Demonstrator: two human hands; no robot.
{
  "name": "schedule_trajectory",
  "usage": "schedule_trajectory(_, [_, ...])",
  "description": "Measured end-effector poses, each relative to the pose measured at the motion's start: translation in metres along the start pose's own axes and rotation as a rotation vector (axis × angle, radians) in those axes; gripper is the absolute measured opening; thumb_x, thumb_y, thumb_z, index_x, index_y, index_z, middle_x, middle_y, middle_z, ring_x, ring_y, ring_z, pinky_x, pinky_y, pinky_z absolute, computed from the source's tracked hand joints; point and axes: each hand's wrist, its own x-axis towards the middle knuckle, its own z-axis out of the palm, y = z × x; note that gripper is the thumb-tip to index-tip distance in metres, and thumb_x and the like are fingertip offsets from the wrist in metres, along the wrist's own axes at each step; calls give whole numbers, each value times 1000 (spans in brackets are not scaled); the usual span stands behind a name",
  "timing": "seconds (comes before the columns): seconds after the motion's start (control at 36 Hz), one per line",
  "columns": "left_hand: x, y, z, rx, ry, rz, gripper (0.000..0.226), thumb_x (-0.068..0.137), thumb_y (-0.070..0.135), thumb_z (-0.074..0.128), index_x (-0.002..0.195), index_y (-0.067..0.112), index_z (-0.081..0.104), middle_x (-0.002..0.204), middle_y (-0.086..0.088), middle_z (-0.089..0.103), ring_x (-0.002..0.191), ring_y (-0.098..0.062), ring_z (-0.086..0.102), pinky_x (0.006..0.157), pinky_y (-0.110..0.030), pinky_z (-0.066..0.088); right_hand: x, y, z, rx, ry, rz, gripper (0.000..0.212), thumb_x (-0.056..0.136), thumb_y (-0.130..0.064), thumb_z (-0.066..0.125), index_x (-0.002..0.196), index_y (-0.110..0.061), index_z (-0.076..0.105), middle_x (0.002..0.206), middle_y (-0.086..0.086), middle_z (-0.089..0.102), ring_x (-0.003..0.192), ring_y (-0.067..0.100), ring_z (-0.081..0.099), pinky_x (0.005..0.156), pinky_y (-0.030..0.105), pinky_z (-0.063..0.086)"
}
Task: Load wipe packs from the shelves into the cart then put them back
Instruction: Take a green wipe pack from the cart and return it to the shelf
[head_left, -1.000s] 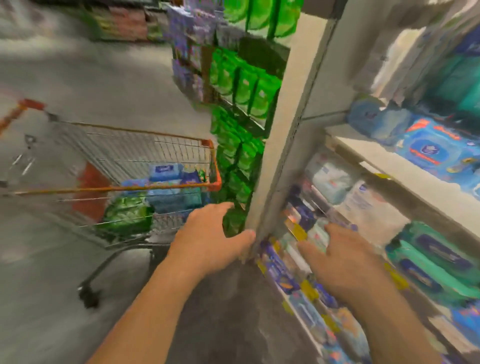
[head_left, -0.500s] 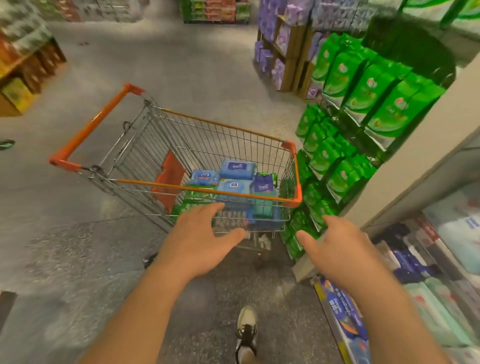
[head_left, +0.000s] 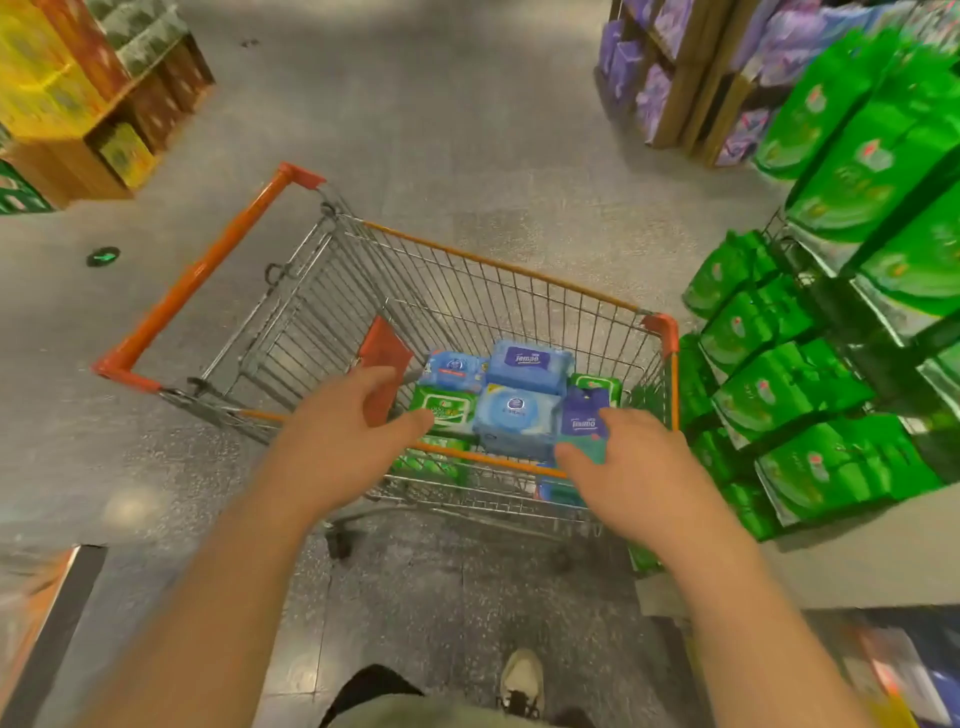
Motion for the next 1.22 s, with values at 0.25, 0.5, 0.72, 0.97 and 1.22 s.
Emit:
schedule_trajectory(0.25, [67,-29,-13,-19,-47,-58,68,88,60,64,149,34,47,152,10,49,134,-15,49,106,-39,39,68,-35,8,10,-70,-9,53,96,-56,51,133,-18,56,134,6,58,122,27,53,103,39,44])
schedule_trajectory(0.5, [177,-73,-15,-5,-225,1,71,90,58,62,152,29,44,154,7,49,138,-15,48,106,-31,37,141,-78,31,128,-114,111,36,92,-57,52,107,-26,63,106,1,66,97,24,62,84,40,53])
schedule_trajectory(0.72, [257,-94,0,250,-557,64,86,81,78,51,150,27,43,150,1,52,130,-21,54,104,-36,45,194,-111,57,243,-270,272,65,96,-57,54,149,-20,44,148,5,51,127,25,56,106,37,46])
schedule_trajectory(0.97, [312,-123,62,175,-721,-55,60,94,64,53,144,31,50,139,3,60,114,-17,59,93,-32,47,249,-109,89,264,-355,237,62,97,-58,53,150,-28,43,155,-6,45,131,19,52,106,35,42])
schedule_trajectory(1.22, [331,-177,173,225,-1006,-403,75,94,67,47,148,16,49,155,-10,46,136,-27,49,109,-37,40,324,-87,210,159,-597,-11,42,101,-36,50,137,-16,57,130,9,64,119,27,59,86,29,43])
